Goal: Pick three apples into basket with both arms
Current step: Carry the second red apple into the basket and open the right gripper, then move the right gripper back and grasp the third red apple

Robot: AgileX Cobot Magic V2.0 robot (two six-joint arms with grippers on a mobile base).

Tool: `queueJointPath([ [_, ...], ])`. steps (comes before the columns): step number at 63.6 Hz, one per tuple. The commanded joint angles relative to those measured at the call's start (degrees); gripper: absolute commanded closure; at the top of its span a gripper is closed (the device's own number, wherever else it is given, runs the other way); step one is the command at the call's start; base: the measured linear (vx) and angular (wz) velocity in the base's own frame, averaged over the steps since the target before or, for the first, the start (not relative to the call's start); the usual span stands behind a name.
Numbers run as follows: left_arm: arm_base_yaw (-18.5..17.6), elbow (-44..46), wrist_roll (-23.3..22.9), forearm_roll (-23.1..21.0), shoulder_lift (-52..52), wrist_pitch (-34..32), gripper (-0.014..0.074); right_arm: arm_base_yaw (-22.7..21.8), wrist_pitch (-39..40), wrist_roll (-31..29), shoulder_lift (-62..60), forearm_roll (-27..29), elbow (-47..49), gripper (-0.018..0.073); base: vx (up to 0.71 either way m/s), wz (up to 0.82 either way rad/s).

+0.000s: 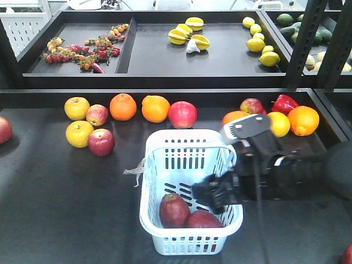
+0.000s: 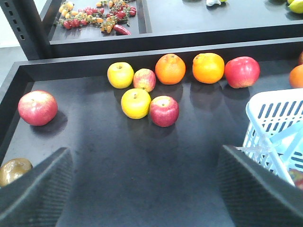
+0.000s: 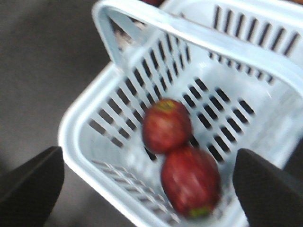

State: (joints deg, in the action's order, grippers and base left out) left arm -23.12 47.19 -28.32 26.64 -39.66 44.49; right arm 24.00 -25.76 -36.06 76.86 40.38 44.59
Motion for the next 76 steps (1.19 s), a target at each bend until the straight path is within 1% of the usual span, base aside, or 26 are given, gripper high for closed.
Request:
queueJointPath([
  [1, -0.02, 1.3, -0.53, 1.26, 0.12, -3.04, 0.001, -6.11, -5.6, 8.17, -2.23, -8.95, 1.77, -0.0128, 0.0, 0.0],
  [4, -0.02, 1.3, -0.53, 1.26, 0.12, -3.04, 0.001, -9.13, -8.85, 10.91, -2.23, -12.85, 1.77, -0.0123, 0.0, 0.0],
  [9, -0.02, 1.3, -0.53, 1.26, 0.12, -3.04, 0.001, -15.7, -13.52, 16.21, -2.23, -20.99, 1.77, -0.0106, 0.0, 0.0],
  [17, -0.02, 1.3, -0.53, 1.26, 0.12, -3.04, 0.001, -23.72, -18.02, 21.57, -2.23, -29.66, 1.77, -0.0079, 0.0, 0.0],
  [26, -0.02, 1.3, -0.53, 1.26, 0.12, -3.04, 0.001, -31.82, -19.47, 23.81, -2.23, -34.49, 1.71, -0.0064, 0.0, 0.0],
  [35, -0.02, 1.3, -0.53, 1.26, 0.12, -3.04, 0.001, -38.28, -18.82, 24.19, -2.02, -35.06, 1.71, -0.0064, 0.0, 0.0],
  [45, -0.02, 1.3, -0.53, 1.26, 0.12, -3.04, 0.001, -41.52, -17.3, 24.19, -0.83, -36.21, 1.71, -0.0063, 0.0, 0.0],
  [50, -0.02, 1.3, -0.53, 1.26, 0.12, -3.04, 0.001, -42.14, -17.29, 25.19, 0.77, -38.5, 1.71, -0.0061, 0.0, 0.0],
  [57, -0.02, 1.3, -0.53, 1.26, 0.12, -3.04, 0.001, -42.23, -18.17, 27.36, 2.83, -41.18, 1.71, -0.0061, 0.0, 0.0],
  [68, -0.02, 1.3, -0.53, 1.26, 0.12, -3.04, 0.001, -42.23, -20.01, 31.41, 6.26, -47.11, 1.71, -0.0061, 0.0, 0.0],
  [76, -0.02, 1.3, -0.53, 1.26, 0.12, -3.04, 0.001, -42.23, -20.06, 32.62, 8.04, -48.32, 1.71, -0.0061, 0.0, 0.0],
])
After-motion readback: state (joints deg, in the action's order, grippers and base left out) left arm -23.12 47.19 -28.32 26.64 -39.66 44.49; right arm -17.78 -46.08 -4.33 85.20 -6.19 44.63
